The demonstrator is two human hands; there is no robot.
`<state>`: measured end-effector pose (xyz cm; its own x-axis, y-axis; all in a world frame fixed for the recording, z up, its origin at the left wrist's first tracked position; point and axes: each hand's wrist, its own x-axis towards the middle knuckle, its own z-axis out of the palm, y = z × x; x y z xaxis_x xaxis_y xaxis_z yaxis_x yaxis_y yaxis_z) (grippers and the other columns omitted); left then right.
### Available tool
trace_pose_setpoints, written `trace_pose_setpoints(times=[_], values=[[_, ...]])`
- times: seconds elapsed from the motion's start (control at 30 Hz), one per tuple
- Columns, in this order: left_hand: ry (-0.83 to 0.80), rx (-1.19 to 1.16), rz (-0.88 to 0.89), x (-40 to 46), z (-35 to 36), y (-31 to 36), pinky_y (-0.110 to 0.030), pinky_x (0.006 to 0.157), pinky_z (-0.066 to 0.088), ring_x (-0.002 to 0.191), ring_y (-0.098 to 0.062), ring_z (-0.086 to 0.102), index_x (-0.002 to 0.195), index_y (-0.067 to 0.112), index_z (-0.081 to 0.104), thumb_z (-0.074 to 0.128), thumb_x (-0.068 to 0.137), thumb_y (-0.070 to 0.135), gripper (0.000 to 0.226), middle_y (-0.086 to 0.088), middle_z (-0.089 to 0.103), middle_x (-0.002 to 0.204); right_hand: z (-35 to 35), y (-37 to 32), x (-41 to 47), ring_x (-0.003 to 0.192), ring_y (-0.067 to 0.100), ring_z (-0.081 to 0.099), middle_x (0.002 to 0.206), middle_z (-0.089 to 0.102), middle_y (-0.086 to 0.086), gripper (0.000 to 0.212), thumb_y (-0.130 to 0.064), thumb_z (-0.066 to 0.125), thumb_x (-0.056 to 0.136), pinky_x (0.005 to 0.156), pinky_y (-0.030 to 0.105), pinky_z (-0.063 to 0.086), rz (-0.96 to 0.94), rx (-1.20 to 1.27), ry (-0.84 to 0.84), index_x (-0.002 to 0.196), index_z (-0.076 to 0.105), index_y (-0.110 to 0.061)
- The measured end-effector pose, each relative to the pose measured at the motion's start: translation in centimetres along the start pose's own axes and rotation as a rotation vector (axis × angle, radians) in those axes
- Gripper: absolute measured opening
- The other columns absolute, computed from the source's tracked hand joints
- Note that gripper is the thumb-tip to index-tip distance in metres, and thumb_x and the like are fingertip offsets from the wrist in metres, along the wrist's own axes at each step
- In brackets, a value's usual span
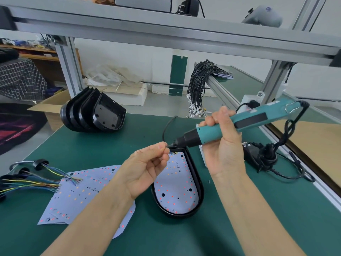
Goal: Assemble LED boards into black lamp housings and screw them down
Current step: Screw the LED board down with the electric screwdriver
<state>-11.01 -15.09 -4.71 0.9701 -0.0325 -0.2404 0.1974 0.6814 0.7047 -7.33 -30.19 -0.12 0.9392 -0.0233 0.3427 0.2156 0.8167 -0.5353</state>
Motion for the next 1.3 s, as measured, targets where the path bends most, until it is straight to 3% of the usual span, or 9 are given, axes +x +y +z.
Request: trace_pose_setpoints(times=[0.33, 0.43, 0.73, 0.93, 1.1, 1.3], values=[[-0.108, -0.092, -0.041, -0.5, 0.2, 0.5, -0.022, 0.059, 0.057, 0.065, -0.017, 0.069, 0.079, 0.000, 0.078, 0.060, 0.073, 0.005, 0.019, -0.012, 0.071, 0.079, 0.1, -0.3, 0.3, 0.057, 0.008, 0.052, 0.064, 0.049, -0.008, 0.020, -0.017, 0.066, 0.079, 0.065, 0.022, 0.047, -0.040, -0.018, 0.059, 0.072, 0.048, -0.022], [-0.113, -0.059, -0.002, -0.5, 0.4, 0.5, -0.020, 0.057, 0.057, 0.062, -0.016, 0.068, 0.079, 0.002, 0.079, 0.058, 0.069, -0.001, 0.023, -0.010, 0.071, 0.077, 0.3, -0.4, 0.5, 0.057, 0.007, 0.052, 0.061, 0.050, -0.008, 0.021, -0.017, 0.065, 0.081, 0.064, 0.021, 0.048, -0.048, -0.016, 0.048, 0.072, 0.046, -0.022], [-0.110, 0.142, 0.101, -0.7, 0.3, 0.1, -0.022, 0.051, 0.055, 0.059, -0.010, 0.066, 0.083, 0.013, 0.080, 0.065, 0.072, 0.012, 0.019, -0.003, 0.073, 0.080, 0.6, -0.6, 0.4, 0.056, 0.007, 0.052, 0.059, 0.050, -0.008, 0.024, -0.014, 0.062, 0.087, 0.065, 0.022, 0.047, -0.070, -0.040, 0.061, 0.072, 0.044, -0.022], [-0.072, 0.086, 0.144, -0.5, 1.0, -0.4, -0.021, 0.050, 0.054, 0.055, -0.009, 0.062, 0.092, 0.005, 0.071, 0.064, 0.072, 0.012, 0.023, -0.003, 0.069, 0.072, 0.7, -0.3, 0.4, 0.057, 0.007, 0.052, 0.061, 0.050, -0.009, 0.024, -0.013, 0.062, 0.087, 0.067, 0.022, 0.046, -0.093, -0.022, 0.062, 0.072, 0.046, -0.023], [-0.042, 0.090, 0.137, -0.2, 1.3, -0.6, -0.022, 0.051, 0.055, 0.054, -0.009, 0.062, 0.099, 0.008, 0.069, 0.063, 0.076, 0.014, 0.024, -0.001, 0.071, 0.075, 0.4, -0.1, 0.5, 0.057, 0.007, 0.052, 0.061, 0.053, -0.010, 0.026, -0.008, 0.059, 0.091, 0.066, 0.021, 0.048, -0.097, -0.008, 0.088, 0.074, 0.047, -0.024], [-0.055, 0.211, 0.126, -0.2, 0.8, 0.0, -0.023, 0.052, 0.055, 0.058, -0.011, 0.064, 0.117, 0.015, 0.063, 0.072, 0.063, 0.011, 0.055, -0.005, 0.075, 0.093, 0.0, 0.1, 1.1, 0.057, 0.007, 0.051, 0.066, 0.055, -0.009, 0.024, -0.009, 0.062, 0.087, 0.066, 0.022, 0.047, -0.085, 0.002, 0.111, 0.074, 0.047, -0.023]])
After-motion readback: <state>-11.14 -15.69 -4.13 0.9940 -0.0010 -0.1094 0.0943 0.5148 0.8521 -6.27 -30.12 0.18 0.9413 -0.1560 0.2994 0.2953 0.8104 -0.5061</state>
